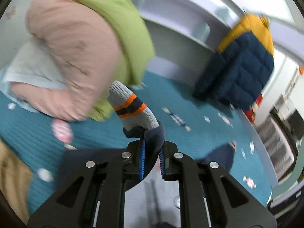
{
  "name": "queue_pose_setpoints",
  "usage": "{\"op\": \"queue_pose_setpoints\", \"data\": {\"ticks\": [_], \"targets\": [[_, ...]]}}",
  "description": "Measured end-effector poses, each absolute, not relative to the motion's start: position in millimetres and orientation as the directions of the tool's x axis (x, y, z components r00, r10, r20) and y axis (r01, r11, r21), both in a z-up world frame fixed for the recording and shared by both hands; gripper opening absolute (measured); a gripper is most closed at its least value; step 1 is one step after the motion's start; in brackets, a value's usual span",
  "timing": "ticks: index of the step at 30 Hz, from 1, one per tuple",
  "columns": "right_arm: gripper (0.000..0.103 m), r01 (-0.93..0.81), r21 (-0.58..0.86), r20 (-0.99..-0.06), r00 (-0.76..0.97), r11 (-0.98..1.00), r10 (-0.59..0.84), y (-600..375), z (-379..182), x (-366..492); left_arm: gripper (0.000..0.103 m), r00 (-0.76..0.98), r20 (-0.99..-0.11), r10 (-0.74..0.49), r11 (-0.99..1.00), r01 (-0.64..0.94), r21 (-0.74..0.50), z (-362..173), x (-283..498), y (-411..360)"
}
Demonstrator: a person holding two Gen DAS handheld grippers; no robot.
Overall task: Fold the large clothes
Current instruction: 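Fold the navy sleeve across the jacket body with the left gripper while the right gripper grasps the other cuff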
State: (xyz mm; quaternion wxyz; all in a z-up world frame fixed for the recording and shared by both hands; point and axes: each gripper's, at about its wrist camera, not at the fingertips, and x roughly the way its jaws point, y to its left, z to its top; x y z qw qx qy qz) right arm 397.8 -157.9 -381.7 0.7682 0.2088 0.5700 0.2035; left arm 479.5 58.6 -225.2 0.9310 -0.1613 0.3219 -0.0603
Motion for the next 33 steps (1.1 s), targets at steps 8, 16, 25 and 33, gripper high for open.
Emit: {"op": "queue_pose_setpoints", "data": {"ticks": [8,16,25,33], "targets": [[0.029,0.218,0.493,-0.846,0.345,0.842,0.406,-338.4,-399.1,357.9,0.029,0.551,-0.815,-0.181,0.978,0.016,-0.207,-351.4,502.0,-75.0],[0.044,0.249,0.496,-0.828,0.424,0.832,0.367,-379.5,-390.2,359.3,0.067,0.522,-0.771,-0.365,0.917,0.062,-0.393,-364.3,500.5,-80.4],[0.046,0.179,0.489,-0.819,0.43,0.854,0.379,-368.0,-375.9,395.4,0.07,0.628,-0.639,-0.445,0.8,-0.041,-0.598,-335.0,507.0,5.5],[0.05,-0.166,0.391,-0.825,0.373,0.906,0.424,-213.9,-356.7,451.3,0.076,0.546,-0.829,-0.117,0.93,-0.233,-0.284,-368.8,456.3,78.2]]}}
